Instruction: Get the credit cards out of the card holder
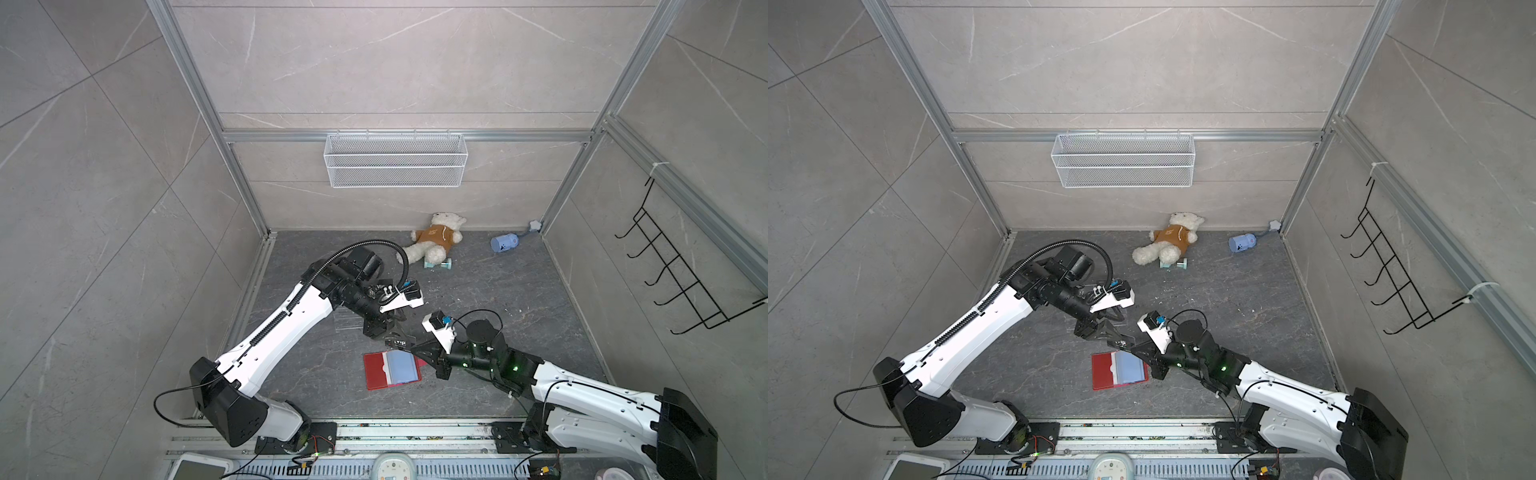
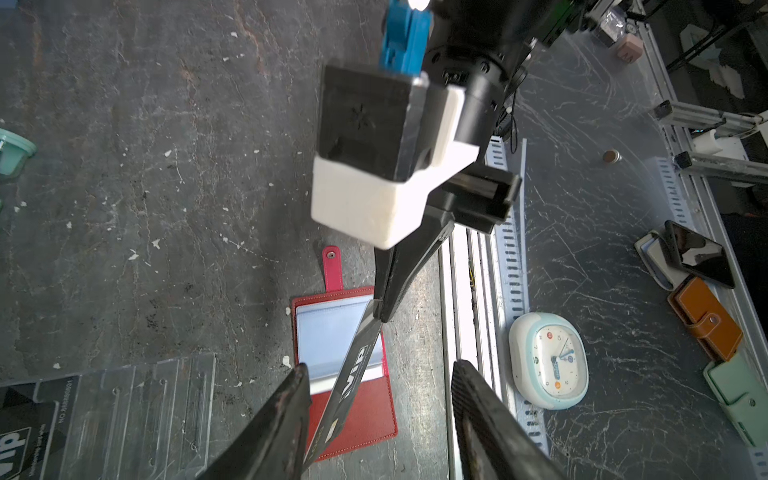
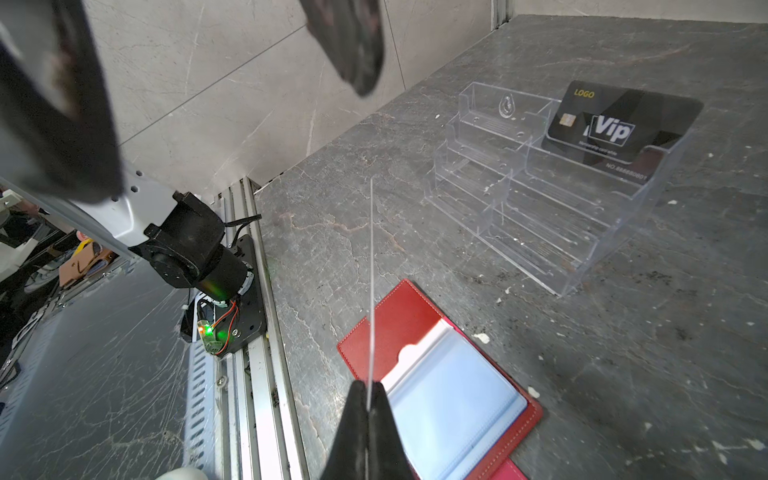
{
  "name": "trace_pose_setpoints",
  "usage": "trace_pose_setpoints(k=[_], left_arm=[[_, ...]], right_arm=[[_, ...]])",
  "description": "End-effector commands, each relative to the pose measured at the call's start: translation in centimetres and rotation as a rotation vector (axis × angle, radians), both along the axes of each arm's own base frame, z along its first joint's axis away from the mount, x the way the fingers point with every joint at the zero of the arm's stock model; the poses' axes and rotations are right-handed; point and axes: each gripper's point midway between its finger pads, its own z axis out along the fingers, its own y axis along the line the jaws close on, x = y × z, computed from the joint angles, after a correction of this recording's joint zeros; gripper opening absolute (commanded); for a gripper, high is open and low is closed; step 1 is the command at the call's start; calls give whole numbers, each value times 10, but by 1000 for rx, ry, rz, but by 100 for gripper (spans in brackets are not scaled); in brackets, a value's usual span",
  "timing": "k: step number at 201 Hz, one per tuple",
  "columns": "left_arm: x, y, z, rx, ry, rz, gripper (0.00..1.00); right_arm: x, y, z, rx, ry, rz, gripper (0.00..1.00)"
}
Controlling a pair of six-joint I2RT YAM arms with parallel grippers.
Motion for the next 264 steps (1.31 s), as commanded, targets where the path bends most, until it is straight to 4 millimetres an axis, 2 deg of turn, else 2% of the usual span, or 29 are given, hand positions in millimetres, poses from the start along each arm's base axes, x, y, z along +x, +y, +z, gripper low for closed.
trace_pose_setpoints(k=[1, 78, 122, 144, 190, 244, 264], left_arm=[[4, 5, -14, 36, -27, -18, 57], [7, 6, -41, 90, 2, -27, 58], [9, 5, -53, 117, 22, -37, 54], [7, 6, -59, 125, 36, -53, 47], [5, 9, -63, 123, 16, -73, 20], [3, 9, -62, 114, 7, -84, 0], [3, 10, -61, 114, 2, -84, 0]], right_arm=[[-4, 4, 11, 10, -24, 32, 0], [-7, 7, 10, 9, -21, 56, 0], [-9, 8, 11, 13, -22, 65, 0], [-10, 9, 12, 14, -22, 68, 0], [-10, 8, 11, 12, -21, 72, 0], [-11, 9, 9, 9, -11, 75, 0], [-11, 9, 8, 4, -6, 72, 0]])
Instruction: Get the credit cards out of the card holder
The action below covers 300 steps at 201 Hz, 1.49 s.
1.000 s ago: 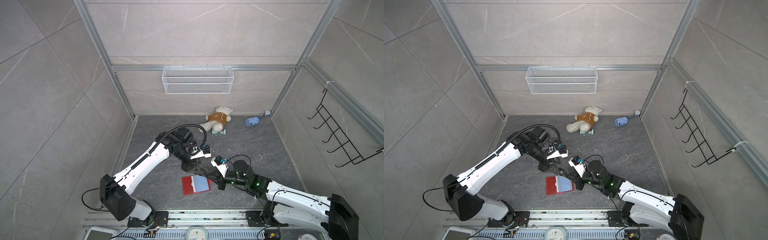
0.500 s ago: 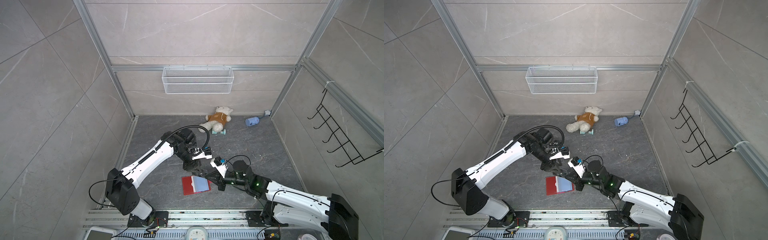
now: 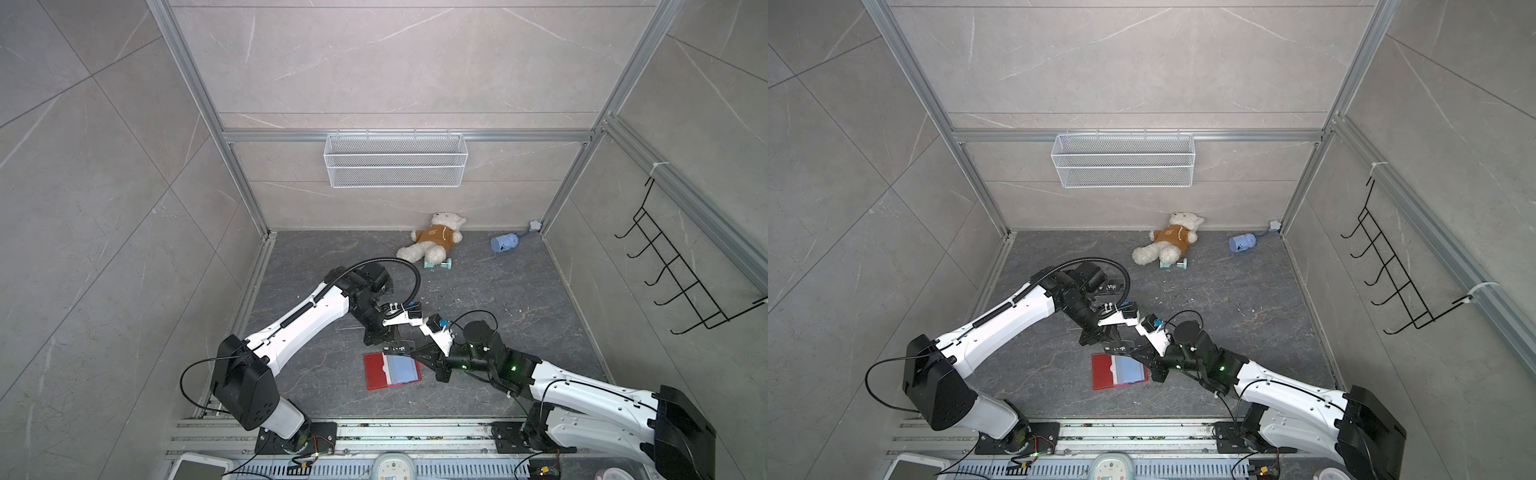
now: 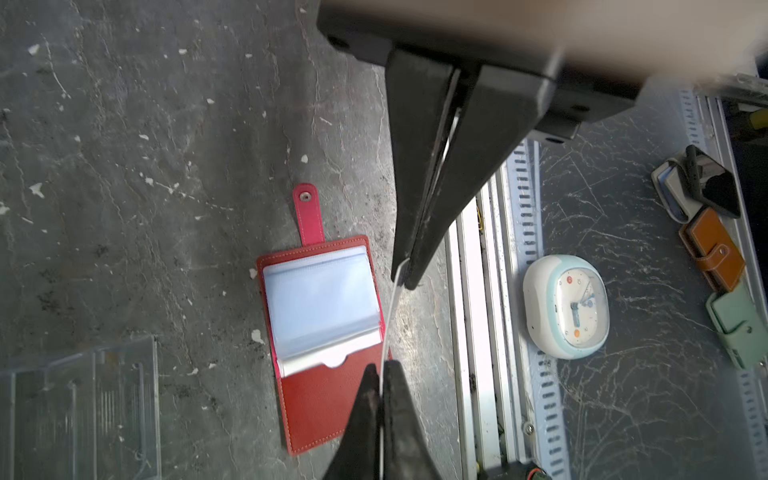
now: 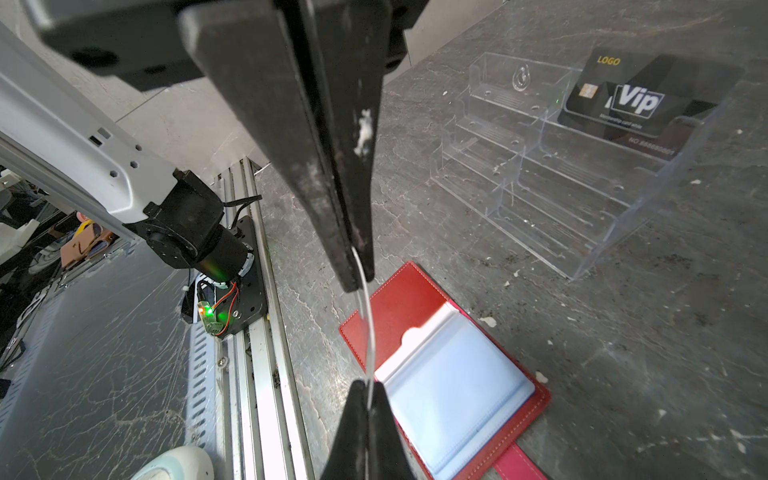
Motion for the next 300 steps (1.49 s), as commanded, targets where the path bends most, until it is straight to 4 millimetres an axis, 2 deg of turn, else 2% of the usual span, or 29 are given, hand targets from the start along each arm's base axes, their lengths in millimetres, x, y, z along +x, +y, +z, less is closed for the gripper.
trace_pose_setpoints(k=[1, 14, 26, 39, 51, 97, 119, 166, 178, 198, 300], left_arm=[[5, 1, 9, -29, -59, -5, 0], [5, 1, 10, -28, -60, -5, 0], [4, 2, 10, -25, -58, -4, 0], [4, 2, 10, -23, -62, -6, 0], [3, 2, 9, -20, -68, -7, 0], [5, 5, 4, 19, -94, -10, 0], [6, 6, 3, 31, -99, -4, 0], [8, 9, -1, 58, -107, 11, 0], [8, 9, -2, 62, -113, 14, 0], [8, 12, -3, 68, -122, 20, 0], [11, 18, 0, 74, -177, 40, 0]], right_arm=[[-4, 7, 18, 38, -24, 39, 0], [-2, 6, 17, 27, -21, 27, 5], [-1, 5, 16, 21, -18, 19, 15], [0, 5, 15, 13, -13, 11, 32], [1, 3, 14, 4, -9, 3, 40], [10, -6, 10, -67, 15, -73, 53], [15, -12, 14, -84, 5, -116, 60], [30, -32, 23, -169, -26, -239, 67], [31, -35, 26, -169, -35, -248, 72], [32, -40, 31, -161, -48, -271, 94], [27, -62, 48, -146, -79, -321, 100]])
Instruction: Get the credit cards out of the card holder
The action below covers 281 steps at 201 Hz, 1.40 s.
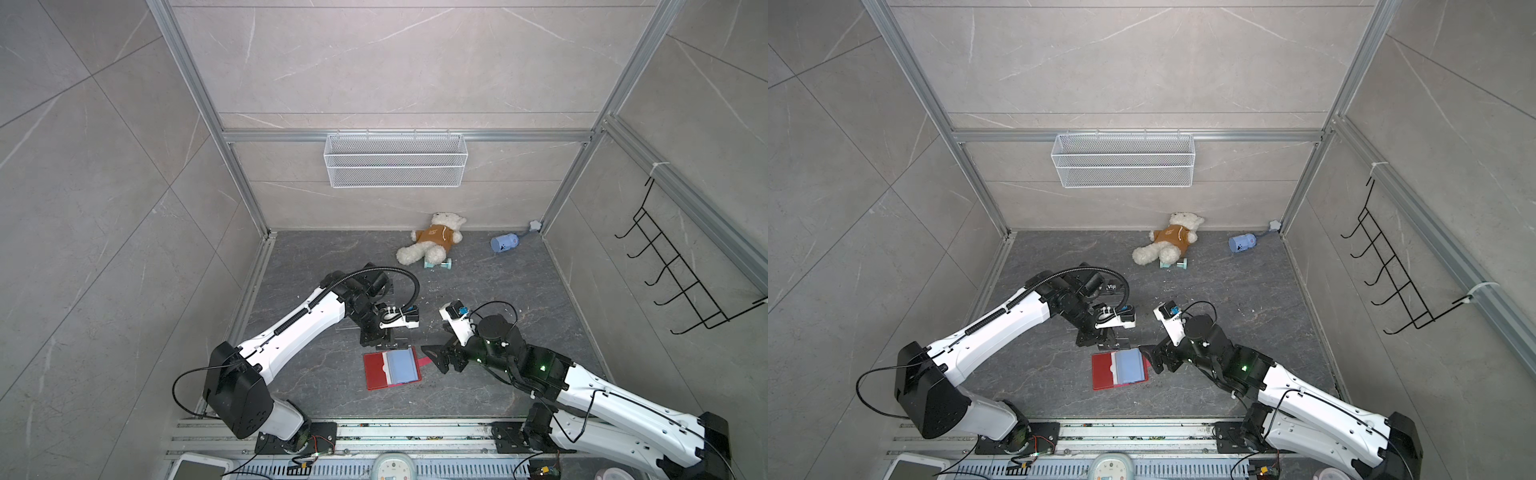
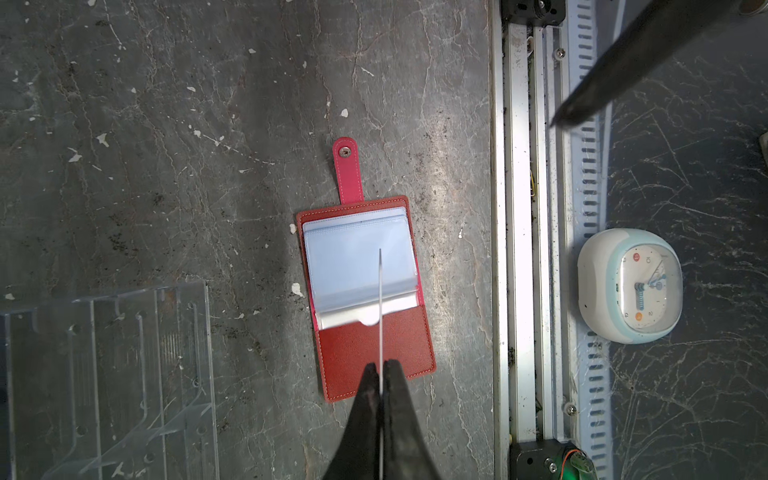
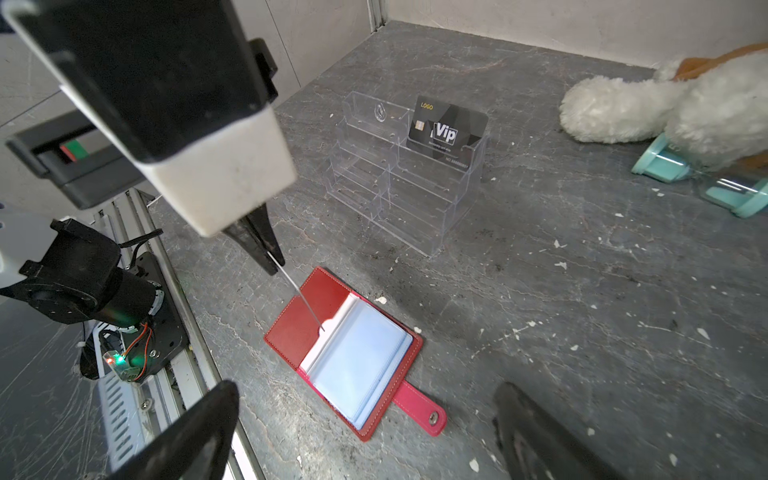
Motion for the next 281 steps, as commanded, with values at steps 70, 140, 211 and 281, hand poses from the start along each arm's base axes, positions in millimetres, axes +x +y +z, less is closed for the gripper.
trace_pose_setpoints(k=[70, 140, 211, 281], left_arm=[[0, 8, 16, 1, -71, -5, 0], [8, 8, 18, 21, -95, -9, 0], [23, 4, 20, 33, -112, -14, 0], [41, 8, 17, 58, -114, 10, 0]], right_arm=[[-7, -15, 12, 1, -12, -22, 100], [-8, -12, 10, -1, -6, -6, 100], [-10, -10, 8, -1, 0, 6, 100], [-12, -12, 4, -8, 3, 15, 100]])
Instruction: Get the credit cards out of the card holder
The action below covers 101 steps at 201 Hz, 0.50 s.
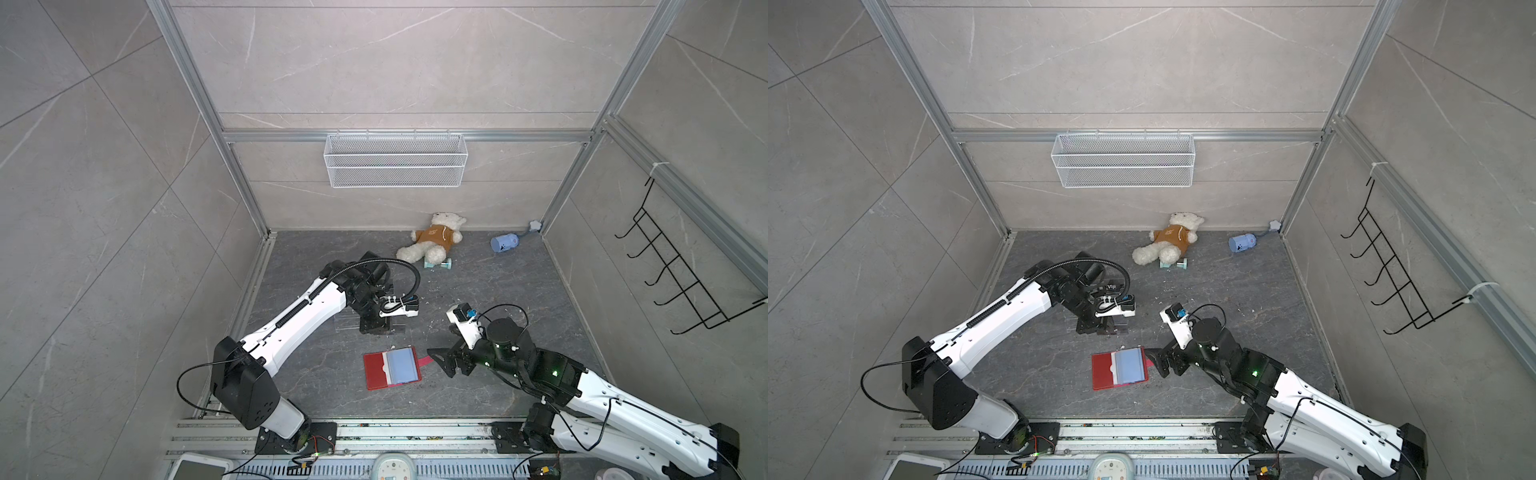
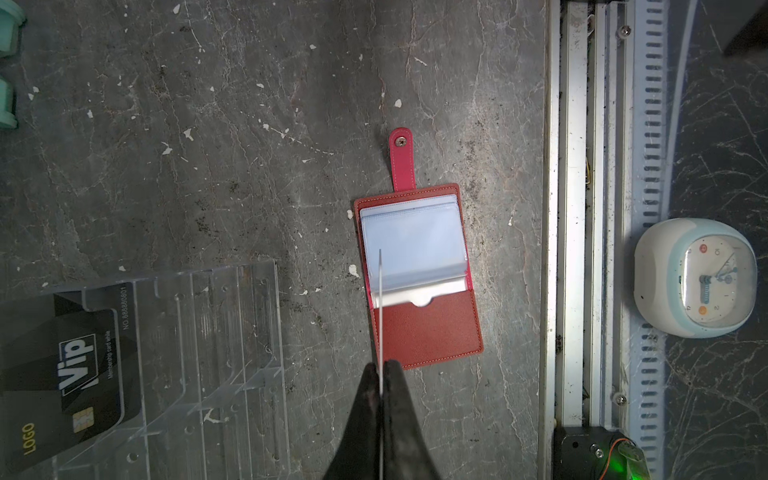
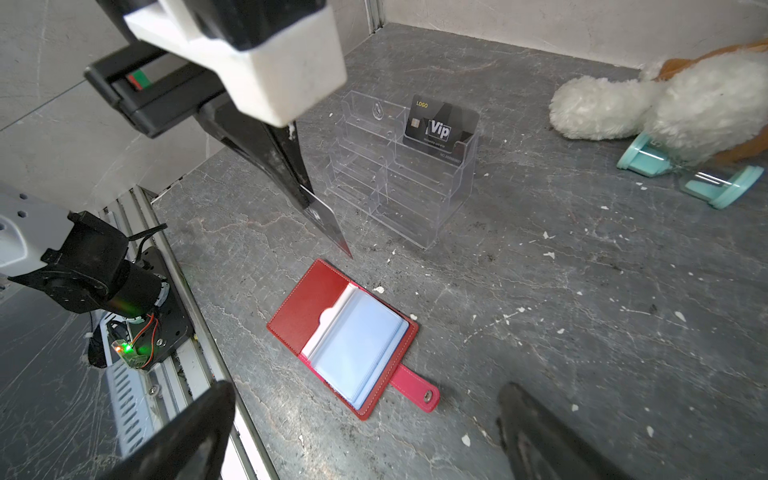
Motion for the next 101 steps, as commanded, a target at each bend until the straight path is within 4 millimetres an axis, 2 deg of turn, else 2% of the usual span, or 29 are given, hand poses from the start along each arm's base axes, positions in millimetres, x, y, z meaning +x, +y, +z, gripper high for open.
trace_pose_setpoints(k=[1, 101], left_arm=[[5, 4, 6, 11, -18, -9, 0], [34, 12, 2, 44, -69, 19, 0]], right_arm=[[-3, 0, 0, -7, 1, 13, 100], [-4, -1, -4, -12, 3, 19, 100]])
